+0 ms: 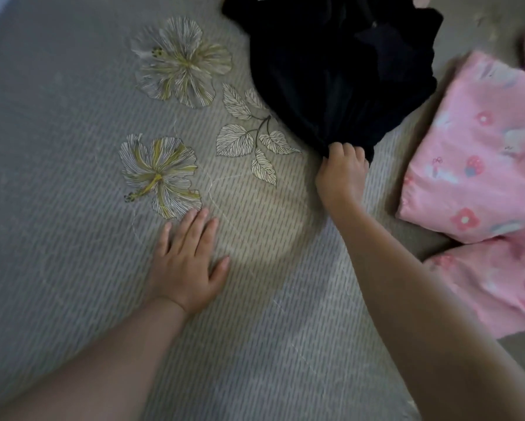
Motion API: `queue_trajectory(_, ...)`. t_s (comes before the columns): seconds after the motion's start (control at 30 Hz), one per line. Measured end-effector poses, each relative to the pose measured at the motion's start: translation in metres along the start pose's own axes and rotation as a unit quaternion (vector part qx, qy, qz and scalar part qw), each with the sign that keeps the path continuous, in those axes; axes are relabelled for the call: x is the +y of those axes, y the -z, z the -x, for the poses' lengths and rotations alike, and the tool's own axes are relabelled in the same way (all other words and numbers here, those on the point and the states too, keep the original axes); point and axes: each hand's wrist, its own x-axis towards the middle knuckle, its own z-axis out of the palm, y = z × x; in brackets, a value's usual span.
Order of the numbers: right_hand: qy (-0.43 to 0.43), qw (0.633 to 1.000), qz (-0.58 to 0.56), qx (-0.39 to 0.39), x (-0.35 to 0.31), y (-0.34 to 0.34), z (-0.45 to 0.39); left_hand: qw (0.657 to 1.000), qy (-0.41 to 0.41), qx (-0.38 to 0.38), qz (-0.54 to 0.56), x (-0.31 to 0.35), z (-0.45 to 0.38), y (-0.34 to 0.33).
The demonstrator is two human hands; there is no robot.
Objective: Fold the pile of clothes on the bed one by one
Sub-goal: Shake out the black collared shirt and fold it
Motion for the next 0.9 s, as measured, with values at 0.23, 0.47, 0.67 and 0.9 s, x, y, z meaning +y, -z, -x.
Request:
queue_trajectory(0.23,0.037,0.996,-0.015,0.079,0.019,-0.001,0.207,0.999,-0.011,0.047,0.000,-0.006,0.001,-0.014)
queue_trajectory(0.47,-0.020,0.996,-0.035,0.083,0.014,-0.003,0.330,0.997,-0.026,0.069,0.031,-0.007,0.004,-0.017)
queue_trajectory(0.67,0.001,0.997,-0.069,0.034,0.011,0.016,0.363,0.987,-0.153,0.012,0.051,0.017,0.082,-0.004)
queue_trajectory(0.9,0.099,0.932,-0.036,-0.346,0.061,0.063,0.497,0.947,-0.319,-0.026,0.022,0.054,0.208,-0.005)
